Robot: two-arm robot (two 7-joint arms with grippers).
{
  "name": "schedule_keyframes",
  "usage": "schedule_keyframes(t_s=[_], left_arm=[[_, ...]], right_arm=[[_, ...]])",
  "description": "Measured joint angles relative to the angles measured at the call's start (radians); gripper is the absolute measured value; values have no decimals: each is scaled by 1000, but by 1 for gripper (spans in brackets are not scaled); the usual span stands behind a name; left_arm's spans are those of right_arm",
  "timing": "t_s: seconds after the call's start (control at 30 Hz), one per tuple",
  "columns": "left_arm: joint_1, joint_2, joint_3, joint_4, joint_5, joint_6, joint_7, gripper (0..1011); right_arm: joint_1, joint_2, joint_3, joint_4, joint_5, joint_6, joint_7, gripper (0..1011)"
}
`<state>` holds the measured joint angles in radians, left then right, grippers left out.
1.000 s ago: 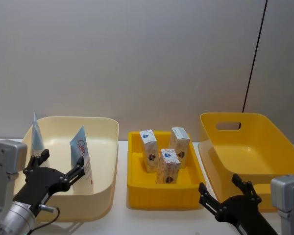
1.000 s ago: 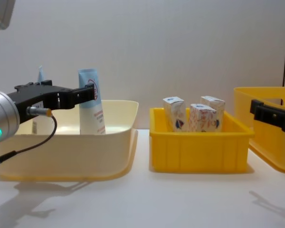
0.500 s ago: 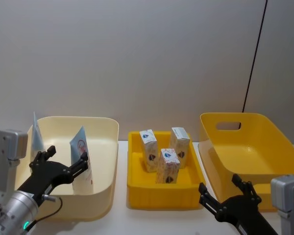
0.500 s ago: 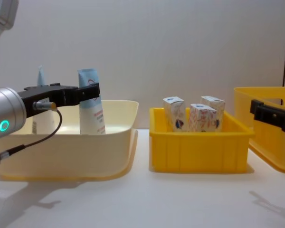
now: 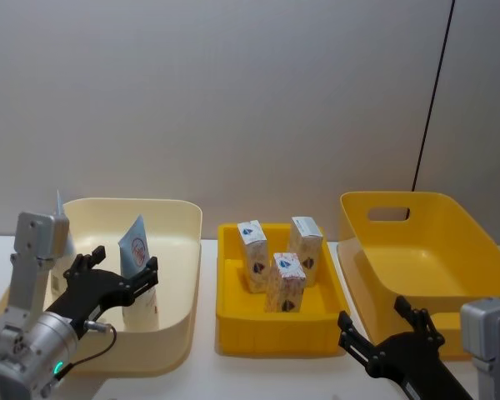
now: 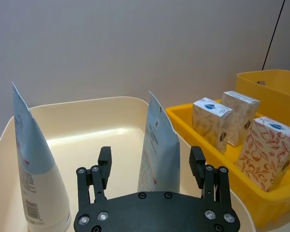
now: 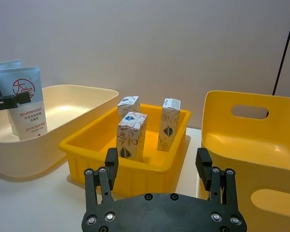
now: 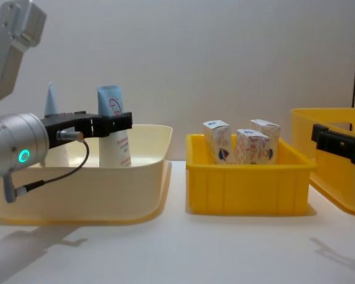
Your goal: Bimanual collaborative sorting of washing and personal care products
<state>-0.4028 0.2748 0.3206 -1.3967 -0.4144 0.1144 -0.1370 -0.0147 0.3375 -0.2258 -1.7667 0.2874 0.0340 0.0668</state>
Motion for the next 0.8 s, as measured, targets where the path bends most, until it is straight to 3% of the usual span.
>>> schedule_keyframes(t_s=[0.37,0.8], left_arm=[[-38,-17,12,56,21,9,0,961],[-56,-24,17,83,31,13,0,585]], right_arm=[[0,0,0,0,0,0,0,1000],[0,0,0,0,0,0,0,1000]])
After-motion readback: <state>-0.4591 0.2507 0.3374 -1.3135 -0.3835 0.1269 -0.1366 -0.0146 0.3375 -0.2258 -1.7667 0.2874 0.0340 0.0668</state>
